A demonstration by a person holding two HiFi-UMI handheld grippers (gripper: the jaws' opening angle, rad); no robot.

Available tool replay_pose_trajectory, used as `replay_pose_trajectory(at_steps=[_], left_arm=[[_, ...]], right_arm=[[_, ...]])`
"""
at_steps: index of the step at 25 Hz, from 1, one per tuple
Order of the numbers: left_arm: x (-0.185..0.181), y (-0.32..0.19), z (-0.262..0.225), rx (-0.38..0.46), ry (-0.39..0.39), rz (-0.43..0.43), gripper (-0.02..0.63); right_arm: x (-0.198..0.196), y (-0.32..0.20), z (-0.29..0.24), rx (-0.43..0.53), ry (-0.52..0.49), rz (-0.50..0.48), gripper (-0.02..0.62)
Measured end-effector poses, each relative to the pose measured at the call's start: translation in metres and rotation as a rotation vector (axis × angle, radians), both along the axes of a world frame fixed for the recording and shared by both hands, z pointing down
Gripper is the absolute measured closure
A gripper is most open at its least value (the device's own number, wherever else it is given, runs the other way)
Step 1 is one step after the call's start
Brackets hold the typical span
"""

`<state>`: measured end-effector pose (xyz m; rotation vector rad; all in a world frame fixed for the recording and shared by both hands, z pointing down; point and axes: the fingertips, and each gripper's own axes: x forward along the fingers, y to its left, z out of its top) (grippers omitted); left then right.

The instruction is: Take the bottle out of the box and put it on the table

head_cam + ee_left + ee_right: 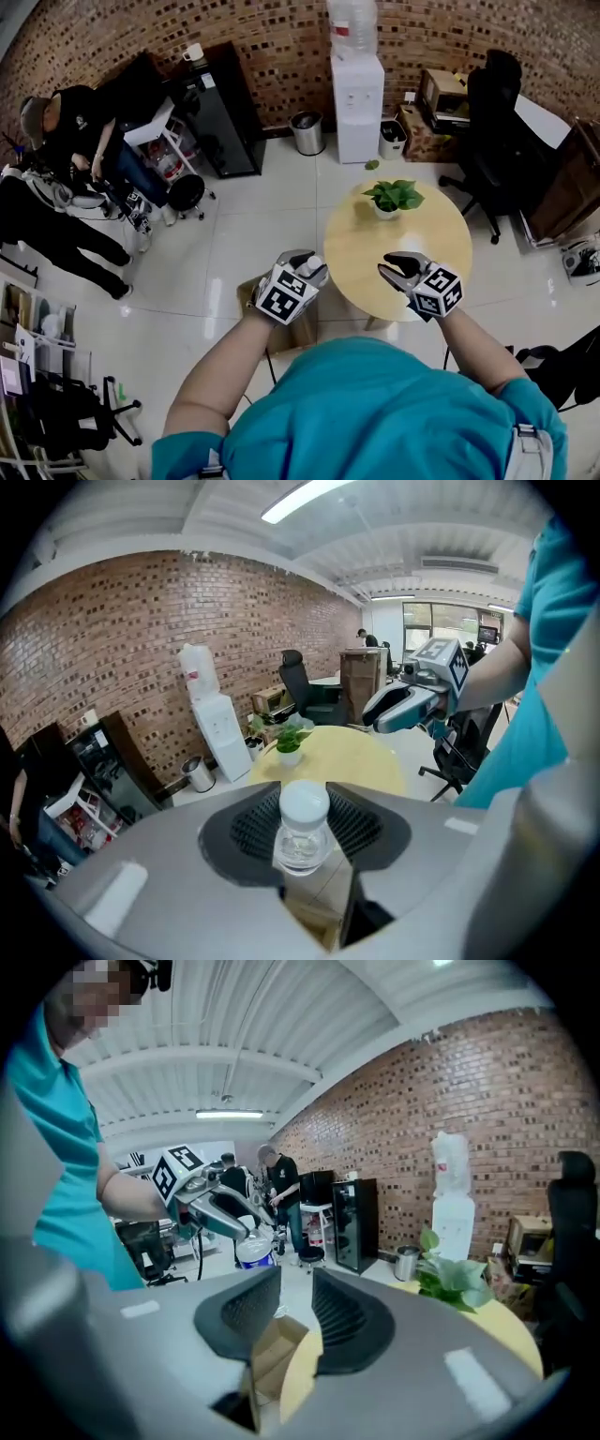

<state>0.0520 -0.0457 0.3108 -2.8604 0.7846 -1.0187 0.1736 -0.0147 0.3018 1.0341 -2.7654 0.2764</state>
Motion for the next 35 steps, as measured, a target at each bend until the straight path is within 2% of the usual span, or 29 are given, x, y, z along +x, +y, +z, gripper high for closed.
replay_pose_trajectory(at_steps=[3, 8, 13, 17, 24, 29, 35], left_arm=[[0.072, 0.02, -0.014, 0.007, 0.037, -0.01, 0.456], [0.174, 0.036, -0.017, -0.011, 0.108, -0.091, 0.454], [0.245, 0.038, -0.004, -0.03, 0.117, -0.141, 0.454], [0.284, 0.037, 0.009, -0.042, 0.101, -0.125, 0.454], [0.316, 0.012, 0.038, -0.066, 0.101, -0.025, 0.454], [0.35, -0.005, 0.052, -0.08, 0.091, 0.026, 0.454], [0.41, -0.022, 0.075, -0.092, 0.047, 0.009, 0.454]], right_arm=[[0.077, 0.028, -0.004, 0.013, -0.002, -0.001, 0.491], [0.187, 0.053, 0.001, 0.024, 0.017, -0.041, 0.495], [0.26, 0.06, 0.017, -0.008, 0.003, -0.038, 0.497], [0.291, 0.062, 0.027, -0.029, -0.013, -0.015, 0.497], [0.299, 0.049, 0.043, -0.059, 0.015, 0.057, 0.497], [0.324, 0.043, 0.048, -0.07, 0.045, 0.109, 0.497], [0.368, 0.048, 0.064, -0.082, 0.078, 0.06, 0.497]])
